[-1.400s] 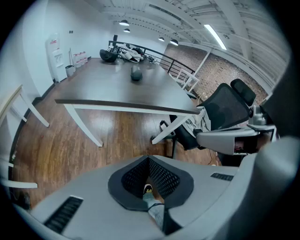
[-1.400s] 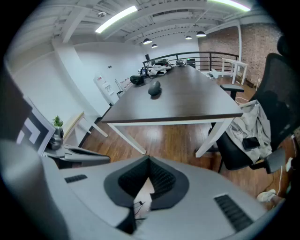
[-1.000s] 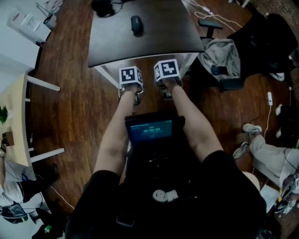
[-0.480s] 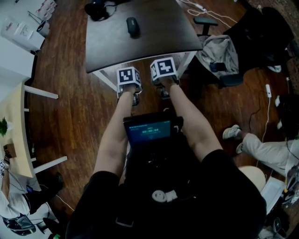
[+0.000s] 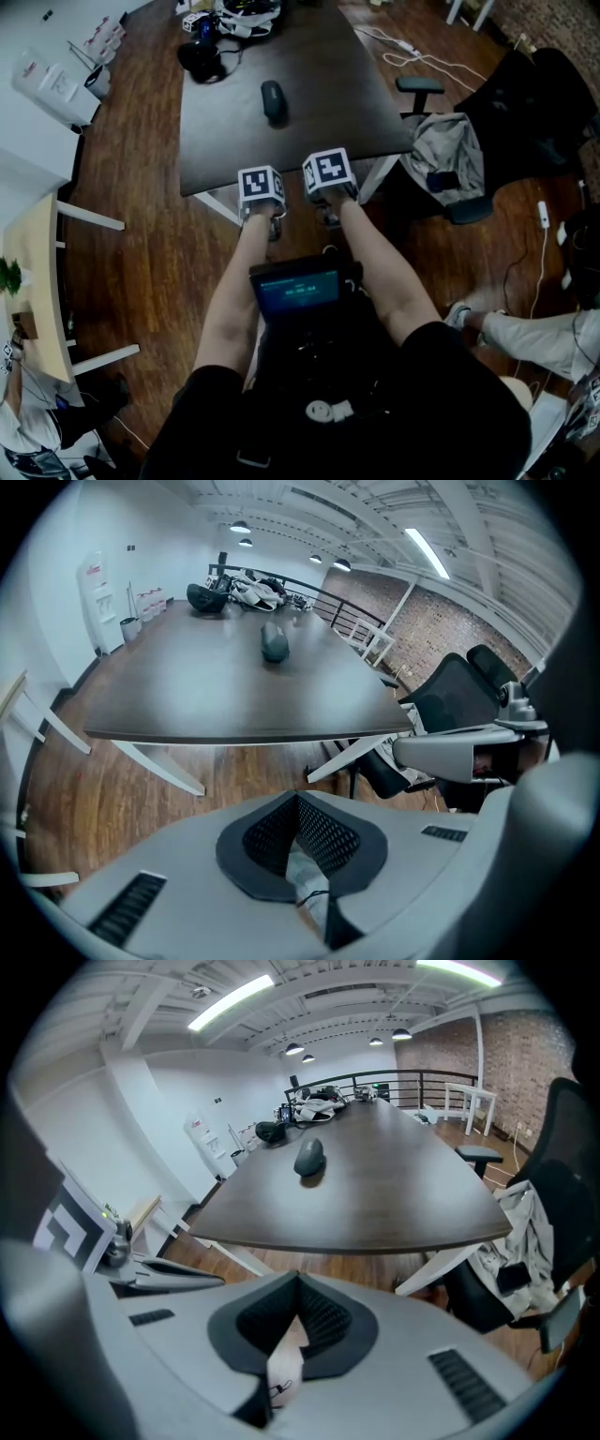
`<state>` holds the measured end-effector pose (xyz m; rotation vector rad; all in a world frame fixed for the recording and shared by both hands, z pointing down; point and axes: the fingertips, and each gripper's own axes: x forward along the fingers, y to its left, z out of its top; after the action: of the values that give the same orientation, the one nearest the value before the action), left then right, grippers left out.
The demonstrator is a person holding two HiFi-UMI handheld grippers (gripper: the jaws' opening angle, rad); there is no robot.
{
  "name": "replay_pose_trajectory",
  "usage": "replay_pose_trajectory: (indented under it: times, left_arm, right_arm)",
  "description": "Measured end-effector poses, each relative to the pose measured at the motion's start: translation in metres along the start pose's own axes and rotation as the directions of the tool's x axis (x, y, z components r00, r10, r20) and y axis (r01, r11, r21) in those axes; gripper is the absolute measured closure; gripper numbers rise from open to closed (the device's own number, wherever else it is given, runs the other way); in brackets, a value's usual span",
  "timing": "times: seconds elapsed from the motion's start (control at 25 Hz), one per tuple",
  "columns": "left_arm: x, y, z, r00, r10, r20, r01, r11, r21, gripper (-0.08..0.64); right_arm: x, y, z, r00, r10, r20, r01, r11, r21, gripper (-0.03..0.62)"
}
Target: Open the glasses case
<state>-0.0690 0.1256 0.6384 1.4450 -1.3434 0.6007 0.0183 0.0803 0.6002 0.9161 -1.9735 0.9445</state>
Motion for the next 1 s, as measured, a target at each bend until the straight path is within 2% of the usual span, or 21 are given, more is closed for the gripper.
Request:
replay_pose_trajectory:
  times: [0.4,0.8,1.0]
  left_arm:
    - [0.018,0.010,0.061,0.996,0.071,-0.044,-0.073,0.997,-0.026,0.561]
    - [0.042,0.005,0.101,0.997,0.070,-0.041,-0.072,0.995,-0.067,0.561]
    - [0.048,0.010,0.112,0.995,0.097,-0.040,-0.100,0.990,-0.099,0.561]
  right_arm:
    - [0.029,-0.021,0.072,0.999,0.034,-0.017,-0.035,0.999,-0.029,0.577]
    - [0.046,-0.046,0.117,0.998,0.053,-0.018,-0.054,0.998,-0.043,0.577]
    - [0.056,-0.055,0.123,0.997,0.064,-0.052,-0.066,0.997,-0.043,0.577]
